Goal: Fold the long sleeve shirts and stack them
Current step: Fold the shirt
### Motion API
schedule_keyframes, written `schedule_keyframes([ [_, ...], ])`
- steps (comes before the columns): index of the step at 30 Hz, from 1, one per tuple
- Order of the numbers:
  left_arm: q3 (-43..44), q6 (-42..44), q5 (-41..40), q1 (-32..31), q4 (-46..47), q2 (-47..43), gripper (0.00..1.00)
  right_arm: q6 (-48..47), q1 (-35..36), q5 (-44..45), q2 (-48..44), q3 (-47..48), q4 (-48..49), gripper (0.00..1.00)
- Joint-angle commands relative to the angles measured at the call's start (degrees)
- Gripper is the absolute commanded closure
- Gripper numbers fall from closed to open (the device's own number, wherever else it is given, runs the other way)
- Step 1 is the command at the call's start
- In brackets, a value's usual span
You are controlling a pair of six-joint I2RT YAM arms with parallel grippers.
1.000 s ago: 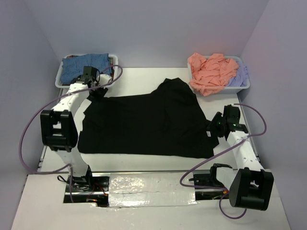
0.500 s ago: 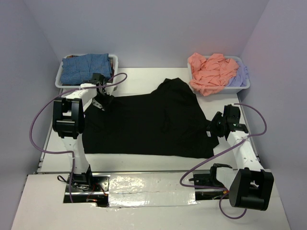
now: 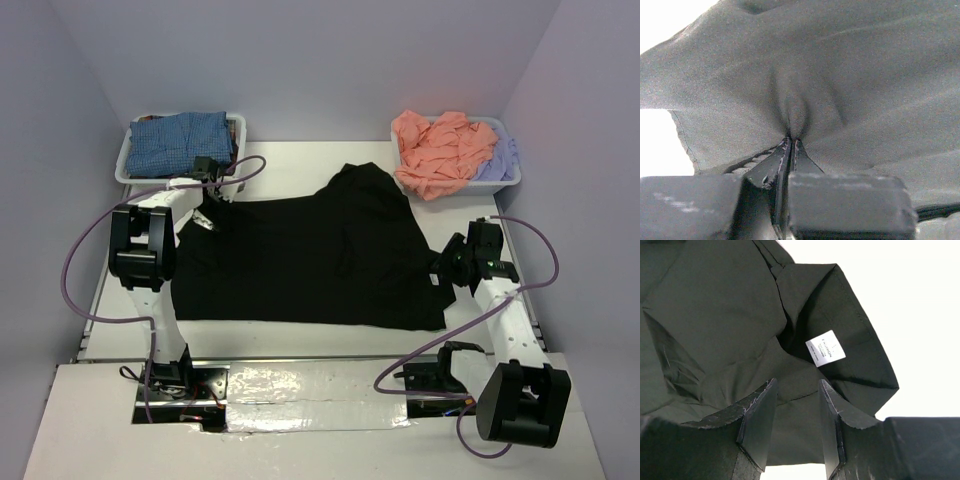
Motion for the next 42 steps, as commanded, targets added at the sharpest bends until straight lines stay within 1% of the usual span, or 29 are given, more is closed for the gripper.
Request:
schedule_keyframes([
  [1, -0.89, 0.45, -1.0, 0.19, -1.73, -1.9, 0.91, 0.11, 0.25, 1.32, -1.54, -0.22, -0.04, 0.54],
  [3, -1.24, 0.89, -1.96, 0.37, -2.17, -2.95, 0.93, 0.11, 0.25, 1.24, -1.71, -0.57, 0.22, 0.54],
  [5, -1.85, 1.68, -3.2, 0.81, -2.09, -4.8, 0.91, 0.19, 0.25, 1.06, -1.72, -0.83, 0.66, 0.54],
  [6, -2.64, 2.04, -3.72, 0.81, -2.09, -6.2, 0.89, 0.28, 0.25, 0.89, -1.63, -0.92, 0.83, 0.54],
  [7, -3.0, 2.74, -4.34, 0.9, -2.09, -6.91, 0.83, 0.45, 0.25, 0.71, -1.37, -1.01, 1.27, 0.54],
  [9, -4.4, 3.35, -4.61, 0.99, -1.56, -8.23, 0.8, 0.54, 0.34, 0.19, -0.67, -1.18, 1.8, 0.54],
  [10, -4.93, 3.71, -4.87, 0.99, -1.21, -9.28, 0.76, 0.63, 0.25, 0.01, -0.57, -1.27, 2.15, 0.54],
  [11, -5.28, 3.88, -5.04, 0.99, -0.95, -9.64, 0.74, 0.63, 0.25, -0.08, -0.4, -1.19, 2.41, 0.54],
  [12, -6.07, 4.06, -4.96, 0.99, -0.59, -9.73, 0.68, 0.55, 0.25, -0.25, -0.05, -1.18, 2.68, 0.54],
  [17, -6.52, 3.45, -3.29, 0.99, -1.64, -8.15, 0.65, -0.33, 0.34, -0.08, 0.74, -0.22, 2.51, 0.54],
  [20, -7.04, 3.53, -3.9, 0.99, -1.12, -7.71, 0.64, -0.86, 0.25, 0.53, 0.75, -0.04, 2.07, 0.54],
  [24, -6.78, 3.53, -3.91, 1.07, -0.77, -7.01, 0.67, -0.69, 0.25, 0.54, 0.31, -0.74, 2.42, 0.54],
  [27, -6.25, 3.53, -3.73, 1.16, -0.94, -6.74, 0.73, -0.25, 0.34, 0.1, 0.39, -1.1, 2.59, 0.54],
  [28, -6.43, 3.62, -4.08, 1.16, -0.86, -6.91, 0.82, -0.16, 0.25, 0.1, 0.31, -1.27, 2.59, 0.54],
  [30, -6.95, 4.06, -4.6, 1.16, -0.51, -6.92, 0.9, -0.16, 0.25, 0.27, 0.22, -1.19, 2.68, 0.54],
  [31, -7.13, 4.23, -4.78, 1.25, -0.5, -7.0, 1.0, -0.25, 0.34, 0.36, 0.13, -1.18, 2.59, 0.54],
  [36, -9.5, 5.9, -6.27, 2.21, -0.85, -10.15, 1.0, -0.42, 0.25, 0.36, 0.39, -0.66, 2.33, 0.54],
  [38, -10.73, 6.96, -8.37, 2.57, -2.08, -11.65, 1.0, -0.51, 0.25, 0.36, 0.31, -0.31, 2.07, 0.54],
  [39, -11.0, 8.27, -9.0, 4.92, -4.35, -13.05, 1.0, -0.6, 0.25, 0.36, 0.22, -0.13, 1.89, 0.54],
  [42, -12.49, 11.34, -13.12, 7.13, -8.4, -15.78, 1.0, -0.51, 0.25, -0.51, -0.05, -0.04, 2.41, 0.54],
])
